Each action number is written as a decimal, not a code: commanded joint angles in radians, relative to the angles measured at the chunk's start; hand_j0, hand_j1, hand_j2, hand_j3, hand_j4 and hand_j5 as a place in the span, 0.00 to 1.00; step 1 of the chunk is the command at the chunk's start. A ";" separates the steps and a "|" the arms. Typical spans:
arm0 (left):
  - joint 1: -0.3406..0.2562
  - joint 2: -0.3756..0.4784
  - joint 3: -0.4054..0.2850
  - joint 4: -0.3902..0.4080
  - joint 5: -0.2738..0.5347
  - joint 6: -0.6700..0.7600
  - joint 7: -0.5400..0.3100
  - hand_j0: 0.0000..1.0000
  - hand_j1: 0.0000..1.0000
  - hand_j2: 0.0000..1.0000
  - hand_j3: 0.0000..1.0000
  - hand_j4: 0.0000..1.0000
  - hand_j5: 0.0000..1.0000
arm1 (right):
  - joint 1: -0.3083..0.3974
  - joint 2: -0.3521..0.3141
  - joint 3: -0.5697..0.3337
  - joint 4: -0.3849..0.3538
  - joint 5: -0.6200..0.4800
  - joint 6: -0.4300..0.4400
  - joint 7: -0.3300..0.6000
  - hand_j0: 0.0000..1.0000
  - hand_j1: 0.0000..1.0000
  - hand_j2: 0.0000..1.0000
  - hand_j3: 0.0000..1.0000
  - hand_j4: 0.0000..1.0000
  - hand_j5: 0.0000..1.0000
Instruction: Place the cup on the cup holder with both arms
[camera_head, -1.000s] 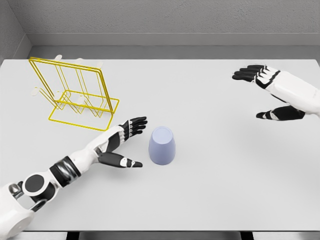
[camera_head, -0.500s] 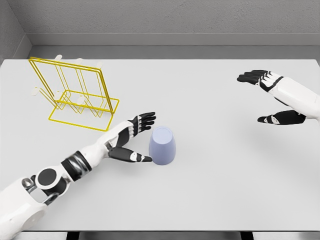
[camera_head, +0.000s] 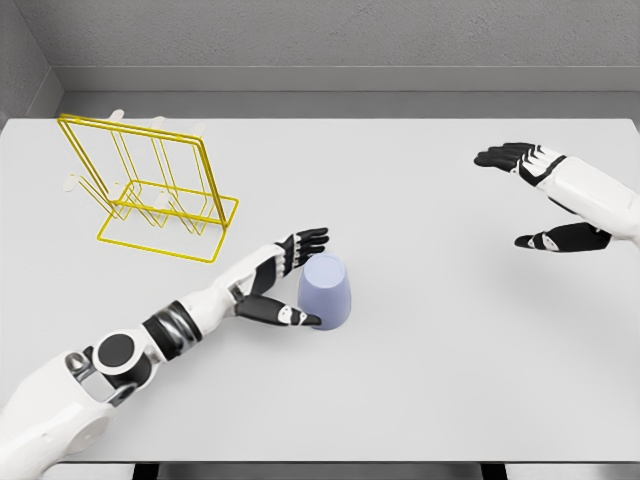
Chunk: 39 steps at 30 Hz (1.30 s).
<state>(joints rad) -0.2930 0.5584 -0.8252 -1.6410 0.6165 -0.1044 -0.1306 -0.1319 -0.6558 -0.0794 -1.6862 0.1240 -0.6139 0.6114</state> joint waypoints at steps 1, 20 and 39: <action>0.000 -0.008 -0.009 0.009 -0.009 0.002 0.000 1.00 1.00 1.00 1.00 1.00 1.00 | 0.000 -0.001 0.000 0.000 -0.007 0.003 -0.001 1.00 1.00 1.00 1.00 1.00 1.00; 0.000 -0.049 -0.008 0.017 -0.015 0.003 0.003 0.65 0.65 0.65 0.65 0.65 0.65 | 0.002 -0.001 -0.003 0.000 -0.009 0.003 -0.001 1.00 1.00 1.00 1.00 1.00 1.00; 0.003 -0.035 0.004 -0.062 -0.011 -0.015 0.005 0.56 0.56 0.56 0.56 0.56 0.56 | 0.014 -0.001 -0.017 -0.001 -0.010 0.003 -0.001 1.00 1.00 1.00 1.00 1.00 1.00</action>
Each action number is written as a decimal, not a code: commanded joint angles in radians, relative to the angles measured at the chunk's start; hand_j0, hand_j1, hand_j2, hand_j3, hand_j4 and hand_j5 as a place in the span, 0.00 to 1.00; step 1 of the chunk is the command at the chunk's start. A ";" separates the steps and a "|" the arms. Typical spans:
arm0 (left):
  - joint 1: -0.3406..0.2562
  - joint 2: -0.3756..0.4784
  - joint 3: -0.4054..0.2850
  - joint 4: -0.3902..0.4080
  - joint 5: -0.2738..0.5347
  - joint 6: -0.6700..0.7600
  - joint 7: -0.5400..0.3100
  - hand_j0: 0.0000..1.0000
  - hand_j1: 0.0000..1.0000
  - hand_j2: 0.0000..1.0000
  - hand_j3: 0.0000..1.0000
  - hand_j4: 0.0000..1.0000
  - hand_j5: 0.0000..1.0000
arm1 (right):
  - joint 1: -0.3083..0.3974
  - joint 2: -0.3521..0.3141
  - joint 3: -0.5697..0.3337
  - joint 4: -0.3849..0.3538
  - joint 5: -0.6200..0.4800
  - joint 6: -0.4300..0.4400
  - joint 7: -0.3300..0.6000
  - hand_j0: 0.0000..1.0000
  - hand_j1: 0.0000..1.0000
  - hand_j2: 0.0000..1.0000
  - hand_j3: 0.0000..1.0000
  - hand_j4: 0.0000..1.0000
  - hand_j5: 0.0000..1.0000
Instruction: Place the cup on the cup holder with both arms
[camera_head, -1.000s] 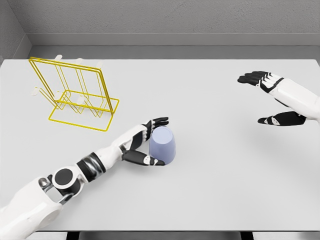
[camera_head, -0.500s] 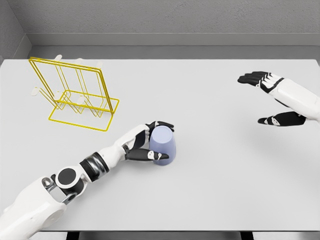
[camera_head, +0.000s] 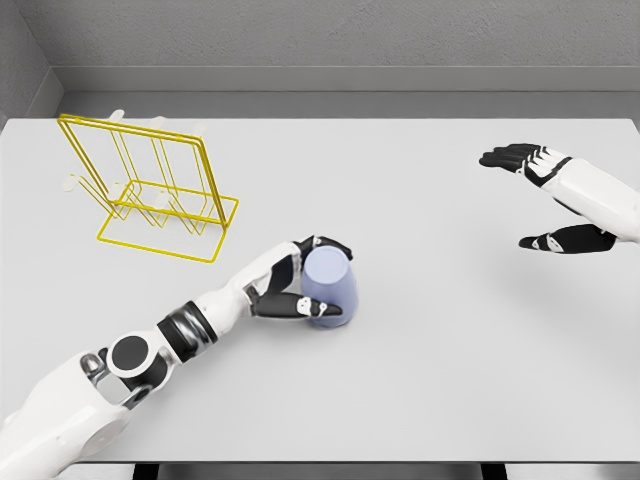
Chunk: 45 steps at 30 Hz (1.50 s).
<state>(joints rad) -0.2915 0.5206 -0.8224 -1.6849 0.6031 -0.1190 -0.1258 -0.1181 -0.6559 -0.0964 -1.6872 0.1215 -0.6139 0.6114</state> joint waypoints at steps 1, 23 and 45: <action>0.000 0.003 0.002 -0.027 0.003 -0.001 0.002 0.56 0.56 0.56 0.56 0.56 0.56 | 0.000 -0.001 0.000 -0.002 -0.008 0.003 -0.001 1.00 1.00 1.00 1.00 1.00 1.00; -0.025 0.248 0.013 -0.116 -0.002 -0.165 0.012 0.58 0.58 0.58 0.58 0.58 0.58 | 0.002 -0.001 0.000 -0.002 -0.010 0.003 -0.001 1.00 1.00 1.00 1.00 1.00 1.00; -0.080 0.366 0.013 -0.116 -0.002 -0.271 0.012 0.58 0.58 0.58 0.58 0.58 0.58 | 0.020 -0.002 -0.028 -0.003 -0.010 0.003 -0.001 1.00 1.00 1.00 1.00 1.00 1.00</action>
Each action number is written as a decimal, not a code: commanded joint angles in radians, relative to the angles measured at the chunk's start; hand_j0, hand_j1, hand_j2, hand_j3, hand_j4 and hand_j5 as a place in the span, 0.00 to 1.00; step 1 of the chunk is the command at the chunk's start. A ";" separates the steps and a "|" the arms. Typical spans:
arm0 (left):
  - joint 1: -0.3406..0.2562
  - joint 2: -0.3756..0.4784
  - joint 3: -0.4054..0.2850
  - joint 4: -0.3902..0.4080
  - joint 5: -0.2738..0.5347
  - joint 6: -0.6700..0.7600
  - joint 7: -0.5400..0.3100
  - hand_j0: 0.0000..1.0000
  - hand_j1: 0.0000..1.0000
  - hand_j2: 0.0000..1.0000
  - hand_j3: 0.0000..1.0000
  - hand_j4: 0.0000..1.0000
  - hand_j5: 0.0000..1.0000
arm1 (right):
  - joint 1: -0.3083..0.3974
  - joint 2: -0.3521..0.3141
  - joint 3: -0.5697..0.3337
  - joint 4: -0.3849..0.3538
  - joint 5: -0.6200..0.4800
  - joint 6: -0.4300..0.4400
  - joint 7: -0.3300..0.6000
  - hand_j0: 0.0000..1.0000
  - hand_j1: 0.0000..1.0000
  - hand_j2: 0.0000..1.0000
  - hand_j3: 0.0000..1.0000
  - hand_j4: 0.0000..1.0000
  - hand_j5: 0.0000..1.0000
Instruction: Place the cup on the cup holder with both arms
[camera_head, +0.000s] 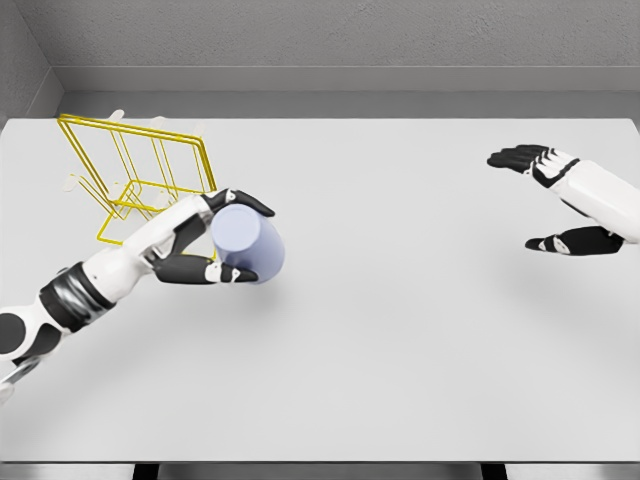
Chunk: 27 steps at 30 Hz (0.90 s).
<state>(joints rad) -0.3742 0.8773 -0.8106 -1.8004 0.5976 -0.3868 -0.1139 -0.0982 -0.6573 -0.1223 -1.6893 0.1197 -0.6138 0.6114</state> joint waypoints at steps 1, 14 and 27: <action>0.000 0.014 0.001 0.000 0.004 -0.004 0.000 0.59 0.59 0.59 0.59 0.59 0.59 | 0.000 -0.001 -0.002 -0.001 -0.008 0.003 -0.001 1.00 1.00 1.00 1.00 1.00 1.00; -0.022 0.069 0.013 0.000 0.007 -0.052 0.007 0.59 0.59 0.59 0.59 0.59 0.59 | 0.000 -0.001 -0.002 -0.001 -0.008 0.003 -0.001 1.00 1.00 1.00 1.00 1.00 1.00; -0.032 0.115 0.033 0.000 0.030 -0.053 0.008 0.59 0.59 0.59 0.59 0.59 0.59 | 0.000 -0.001 -0.002 -0.001 -0.008 0.003 -0.001 1.00 1.00 1.00 1.00 1.00 1.00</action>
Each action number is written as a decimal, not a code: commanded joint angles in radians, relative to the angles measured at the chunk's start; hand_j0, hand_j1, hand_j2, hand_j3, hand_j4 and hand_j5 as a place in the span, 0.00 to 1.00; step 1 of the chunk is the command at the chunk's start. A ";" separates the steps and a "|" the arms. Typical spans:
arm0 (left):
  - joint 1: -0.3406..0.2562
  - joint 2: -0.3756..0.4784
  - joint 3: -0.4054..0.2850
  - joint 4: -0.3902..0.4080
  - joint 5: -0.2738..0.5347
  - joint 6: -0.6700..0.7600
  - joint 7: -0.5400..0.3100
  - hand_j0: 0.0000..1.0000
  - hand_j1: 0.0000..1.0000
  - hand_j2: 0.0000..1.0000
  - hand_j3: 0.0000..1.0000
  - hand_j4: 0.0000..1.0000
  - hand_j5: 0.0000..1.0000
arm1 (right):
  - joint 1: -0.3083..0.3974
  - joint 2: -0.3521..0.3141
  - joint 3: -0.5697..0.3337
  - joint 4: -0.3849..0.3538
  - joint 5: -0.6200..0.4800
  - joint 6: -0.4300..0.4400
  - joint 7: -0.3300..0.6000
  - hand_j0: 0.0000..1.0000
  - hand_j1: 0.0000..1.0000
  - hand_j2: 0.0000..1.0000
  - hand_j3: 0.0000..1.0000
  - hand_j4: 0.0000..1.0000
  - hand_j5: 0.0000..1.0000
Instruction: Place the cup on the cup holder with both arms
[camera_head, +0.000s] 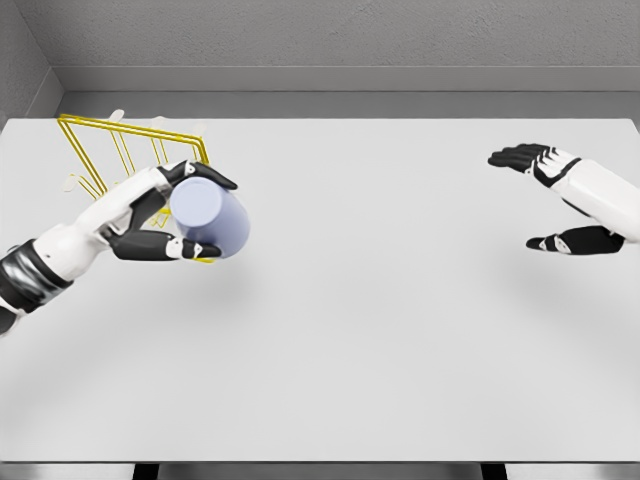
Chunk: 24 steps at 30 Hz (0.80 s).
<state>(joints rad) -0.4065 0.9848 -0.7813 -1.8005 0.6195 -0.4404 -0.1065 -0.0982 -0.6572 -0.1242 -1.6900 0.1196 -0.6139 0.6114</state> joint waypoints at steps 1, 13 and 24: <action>0.000 0.014 0.004 0.000 0.009 0.000 0.001 0.59 0.59 0.59 0.59 0.59 0.59 | 0.002 -0.001 0.000 0.000 -0.008 0.003 -0.001 1.00 1.00 1.00 1.00 1.00 1.00; -0.002 0.018 0.031 0.006 0.054 0.006 0.001 0.59 0.59 0.59 0.59 0.59 0.59 | 0.002 -0.001 0.000 0.000 -0.008 0.003 -0.001 1.00 1.00 1.00 1.00 1.00 1.00; 0.000 0.017 0.037 0.033 0.063 0.012 0.022 0.59 0.59 0.59 0.59 0.59 0.59 | 0.002 -0.001 0.000 0.000 -0.008 0.003 -0.001 1.00 1.00 1.00 1.00 1.00 1.00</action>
<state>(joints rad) -0.4065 1.0006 -0.7453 -1.7746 0.6764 -0.4285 -0.0874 -0.0966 -0.6566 -0.1242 -1.6901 0.1196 -0.6139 0.6114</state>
